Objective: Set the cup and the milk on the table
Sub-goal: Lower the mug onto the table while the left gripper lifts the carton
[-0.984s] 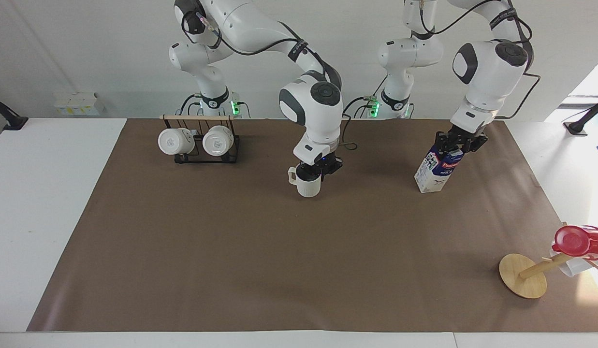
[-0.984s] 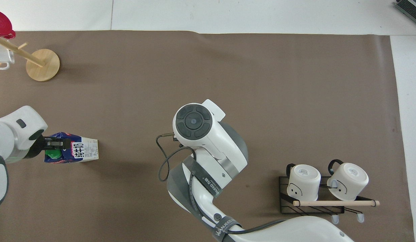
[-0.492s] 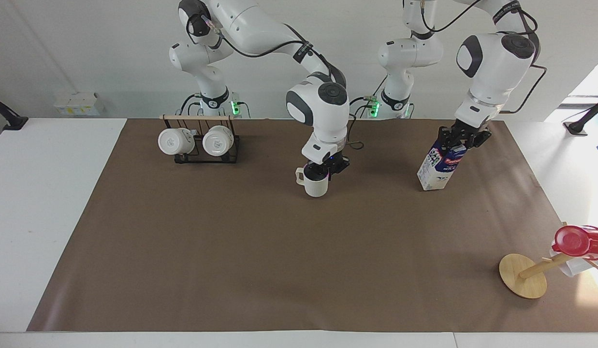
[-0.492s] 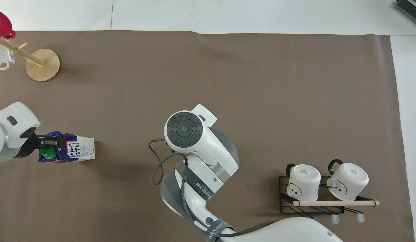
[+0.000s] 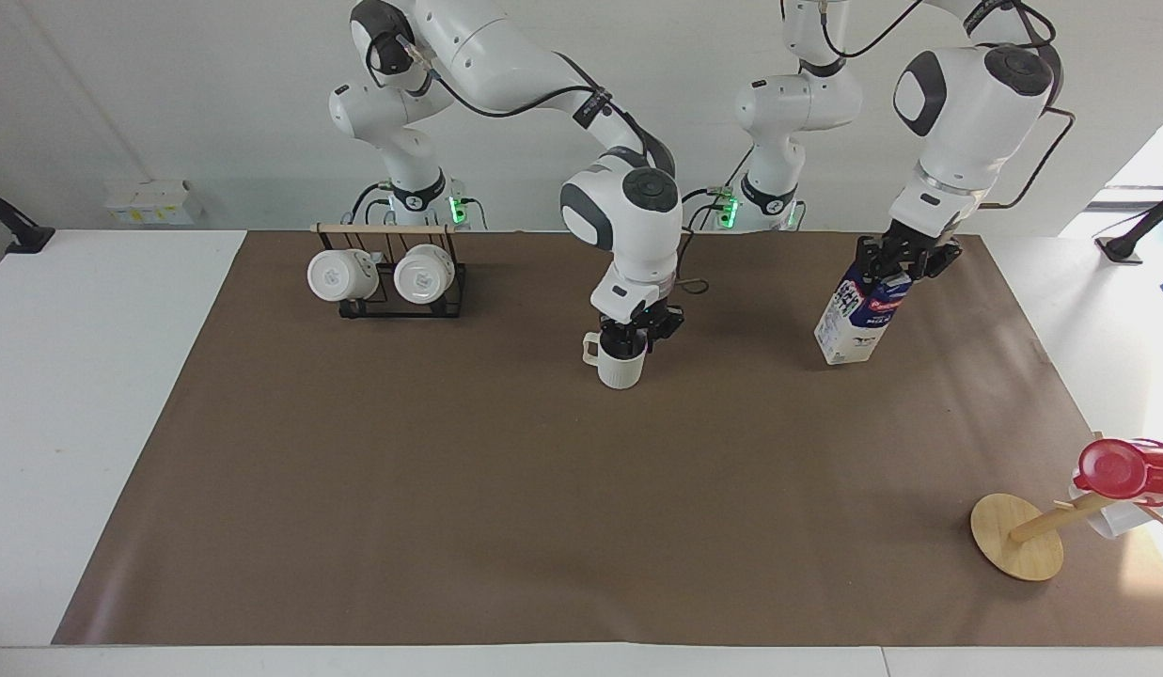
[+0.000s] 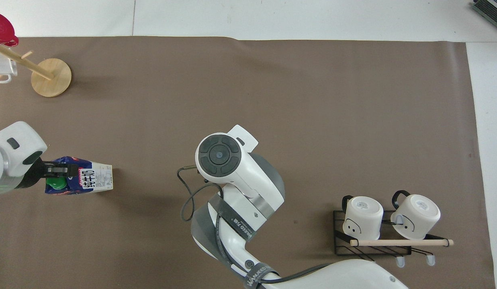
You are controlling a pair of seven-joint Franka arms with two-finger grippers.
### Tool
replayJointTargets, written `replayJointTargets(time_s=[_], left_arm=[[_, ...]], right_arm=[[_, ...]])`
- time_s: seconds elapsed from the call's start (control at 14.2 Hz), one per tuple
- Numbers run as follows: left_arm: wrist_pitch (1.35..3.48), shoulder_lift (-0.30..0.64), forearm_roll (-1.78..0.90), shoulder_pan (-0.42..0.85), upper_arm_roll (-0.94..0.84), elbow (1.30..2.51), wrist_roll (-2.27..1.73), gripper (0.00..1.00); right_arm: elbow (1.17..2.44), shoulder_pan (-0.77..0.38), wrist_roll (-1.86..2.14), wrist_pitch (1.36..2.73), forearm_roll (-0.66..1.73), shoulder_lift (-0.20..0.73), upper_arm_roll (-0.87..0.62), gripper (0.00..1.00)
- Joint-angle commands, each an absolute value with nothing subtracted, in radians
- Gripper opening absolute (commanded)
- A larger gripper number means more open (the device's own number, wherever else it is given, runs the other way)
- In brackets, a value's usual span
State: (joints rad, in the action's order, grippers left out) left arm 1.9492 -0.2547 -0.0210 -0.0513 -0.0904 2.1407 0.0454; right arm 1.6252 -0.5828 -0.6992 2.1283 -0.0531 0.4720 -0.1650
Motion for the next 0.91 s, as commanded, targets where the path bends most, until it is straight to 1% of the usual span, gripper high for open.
replayJointTargets(time_s=[0.0,0.14,0.21,0.28,0.35,0.42,0.49,0.7,0.84], left_arm=[[1.917,-0.262,-0.029,-0.028,-0.101,2.106,-0.006,0.52],[1.904,-0.258,-0.031,0.004,-0.101,2.085,-0.050,0.52],[1.895,-0.255,-0.031,0.024,-0.101,2.074,-0.079,0.52],[1.894,-0.252,-0.031,0.046,-0.101,2.069,-0.109,0.52],[1.894,-0.250,-0.031,0.066,-0.101,2.065,-0.138,0.52],[1.894,-0.249,-0.031,0.087,-0.101,2.057,-0.167,0.52],[1.896,-0.247,-0.032,0.107,-0.101,2.054,-0.193,0.52],[1.904,-0.233,-0.034,0.161,-0.101,2.031,-0.271,0.52],[1.910,-0.221,-0.037,0.199,-0.103,2.016,-0.319,0.52]], right_arm=[[1.629,-0.578,-0.729,2.140,-0.038,0.465,-0.167,0.48],[1.625,-0.568,-0.730,2.138,-0.037,0.447,-0.163,0.57],[1.624,-0.568,-0.732,2.138,-0.037,0.431,-0.161,0.64],[1.628,-0.565,-0.730,2.134,-0.037,0.410,-0.157,0.65],[1.631,-0.542,-0.729,2.120,-0.037,0.385,-0.153,0.67],[1.638,-0.507,-0.727,2.096,-0.037,0.352,-0.155,0.75],[1.650,-0.482,-0.730,2.074,-0.037,0.313,-0.155,0.80],[1.697,-0.381,-0.718,2.069,-0.037,0.207,-0.155,0.95],[1.700,-0.319,-0.726,2.022,-0.037,0.169,-0.153,1.00]])
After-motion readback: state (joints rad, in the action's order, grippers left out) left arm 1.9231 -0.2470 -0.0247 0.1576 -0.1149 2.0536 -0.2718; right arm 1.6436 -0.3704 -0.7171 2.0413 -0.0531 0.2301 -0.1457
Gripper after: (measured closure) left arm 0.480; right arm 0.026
